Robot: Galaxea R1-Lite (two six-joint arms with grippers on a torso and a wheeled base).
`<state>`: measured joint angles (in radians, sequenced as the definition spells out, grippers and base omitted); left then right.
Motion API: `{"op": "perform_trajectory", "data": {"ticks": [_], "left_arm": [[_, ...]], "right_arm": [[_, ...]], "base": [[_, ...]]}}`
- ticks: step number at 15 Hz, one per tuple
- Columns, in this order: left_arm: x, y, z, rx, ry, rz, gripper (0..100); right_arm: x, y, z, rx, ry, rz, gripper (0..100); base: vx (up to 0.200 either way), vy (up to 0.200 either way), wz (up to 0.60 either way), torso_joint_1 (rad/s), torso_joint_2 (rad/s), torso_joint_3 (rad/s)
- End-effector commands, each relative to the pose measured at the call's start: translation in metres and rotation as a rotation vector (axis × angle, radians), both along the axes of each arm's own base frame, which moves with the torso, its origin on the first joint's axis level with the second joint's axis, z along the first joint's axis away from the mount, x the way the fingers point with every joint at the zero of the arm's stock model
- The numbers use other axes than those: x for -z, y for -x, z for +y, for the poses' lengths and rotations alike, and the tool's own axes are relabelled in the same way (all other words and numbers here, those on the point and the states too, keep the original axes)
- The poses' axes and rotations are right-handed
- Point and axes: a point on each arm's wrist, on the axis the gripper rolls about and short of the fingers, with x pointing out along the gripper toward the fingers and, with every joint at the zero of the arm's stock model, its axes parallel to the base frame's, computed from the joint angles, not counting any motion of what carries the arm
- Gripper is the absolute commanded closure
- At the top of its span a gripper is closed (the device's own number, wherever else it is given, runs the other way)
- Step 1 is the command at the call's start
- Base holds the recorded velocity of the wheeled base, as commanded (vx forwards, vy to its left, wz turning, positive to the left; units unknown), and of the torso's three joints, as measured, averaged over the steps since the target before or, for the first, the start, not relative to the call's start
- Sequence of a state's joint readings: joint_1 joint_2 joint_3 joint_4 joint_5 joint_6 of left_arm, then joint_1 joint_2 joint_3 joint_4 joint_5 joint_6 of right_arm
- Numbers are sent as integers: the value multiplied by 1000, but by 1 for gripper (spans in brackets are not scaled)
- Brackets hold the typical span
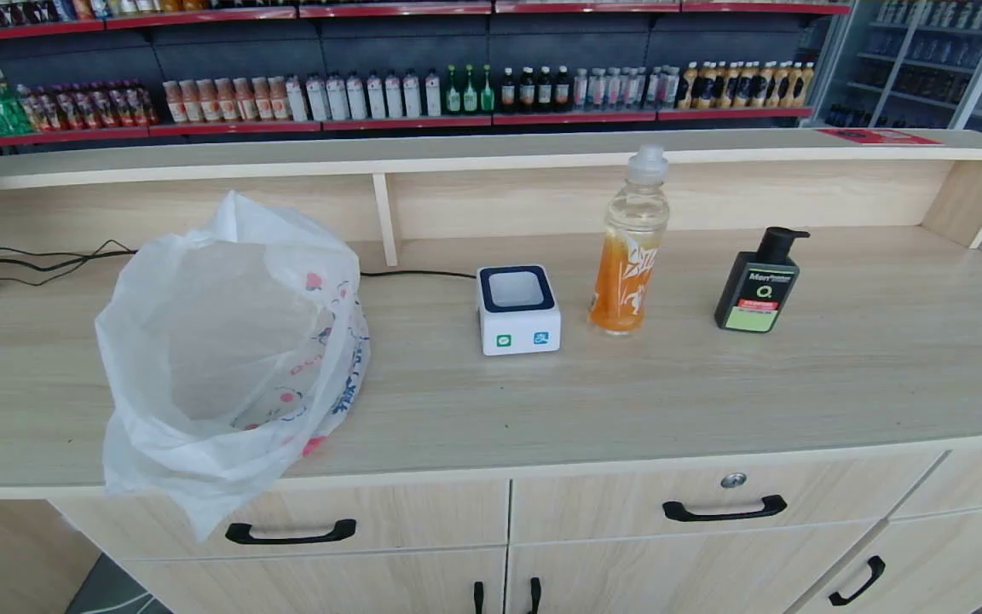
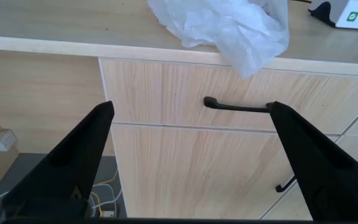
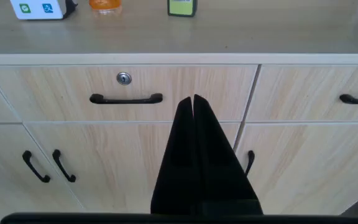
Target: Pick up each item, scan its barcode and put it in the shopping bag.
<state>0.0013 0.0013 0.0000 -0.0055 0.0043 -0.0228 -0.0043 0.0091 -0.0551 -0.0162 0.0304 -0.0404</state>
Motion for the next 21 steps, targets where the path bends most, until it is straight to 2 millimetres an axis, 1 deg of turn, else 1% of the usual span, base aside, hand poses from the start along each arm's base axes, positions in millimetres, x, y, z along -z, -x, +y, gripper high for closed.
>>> {"op": "perform_trajectory", "data": {"ticks": [1, 2, 3, 4, 5, 6, 7, 8, 9, 10, 11, 12, 13, 14, 15, 16, 18, 19, 21], "left_arm": [[0, 0, 0, -1, 0, -2, 0], [0, 0, 0, -1, 0, -2, 0], [0, 0, 0, -1, 0, -2, 0], [0, 0, 0, -1, 0, -2, 0], [0, 0, 0, -1, 0, -2, 0], [0, 0, 0, -1, 0, -2, 0], [0, 0, 0, -1, 0, -2, 0], [0, 0, 0, -1, 0, -2, 0], [0, 0, 0, 1, -3, -2, 0], [0, 0, 0, -1, -4, -2, 0], [0, 0, 0, 2, -9, -2, 0], [0, 0, 0, 1, -10, 0, 0], [0, 0, 0, 2, -12, 0, 0], [0, 0, 0, 2, -12, 0, 0], [0, 0, 0, 2, -12, 0, 0], [0, 0, 0, 2, -12, 0, 0], [0, 0, 0, 2, -12, 0, 0], [0, 0, 0, 2, -12, 0, 0], [0, 0, 0, 2, -12, 0, 0]], "right_arm": [[-60, 1, 1, -54, 29, -45, 100], [-85, -6, 2, -93, 69, -45, 100], [-112, -17, 2, -82, 99, -32, 100], [-122, -34, 2, -87, 116, -1, 100], [-124, -36, 2, -88, 116, -1, 100], [-139, -74, 4, -121, 112, -49, 100], [-141, -89, 6, -153, 90, -53, 100], [-142, -100, 10, -192, 61, -33, 100], [-138, -122, 18, -261, 31, 41, 100], [-134, -135, 23, -281, 33, 73, 100], [-134, -154, 29, -298, 34, 74, 0], [-135, -163, 33, -309, 31, 67, 0], [-138, -197, 43, -318, 22, 31, 0], [-136, -220, 49, -317, 18, 7, 0], [-134, -229, 52, -316, 19, -4, 0], [-127, -248, 61, -325, 17, -35, 0], [-118, -269, 84, -320, -12, -78, 0], [-114, -276, 93, -308, -40, -103, 0], [-107, -281, 102, -296, -67, -89, 0]], "base": [[0, 0, 0, 0, 0, 0], [0, 0, 0, 0, 0, 0], [0, 0, 0, 0, 0, 0], [0, 0, 0, 0, 0, 0], [0, 0, 0, 0, 0, 0], [0, 0, 0, 0, 0, 0], [0, 0, 0, 0, 0, 0], [0, 0, 0, 0, 0, 0], [0, 0, 0, 0, 0, 0], [0, 0, 0, 0, 0, 0], [0, 0, 0, 0, 0, 0], [0, 0, 0, 0, 0, 0], [0, 0, 0, 0, 0, 0], [0, 0, 0, 0, 0, 0], [0, 0, 0, 0, 0, 0], [0, 0, 0, 0, 0, 0], [0, 0, 0, 0, 0, 0], [0, 0, 0, 0, 0, 0], [0, 0, 0, 0, 0, 0]]}}
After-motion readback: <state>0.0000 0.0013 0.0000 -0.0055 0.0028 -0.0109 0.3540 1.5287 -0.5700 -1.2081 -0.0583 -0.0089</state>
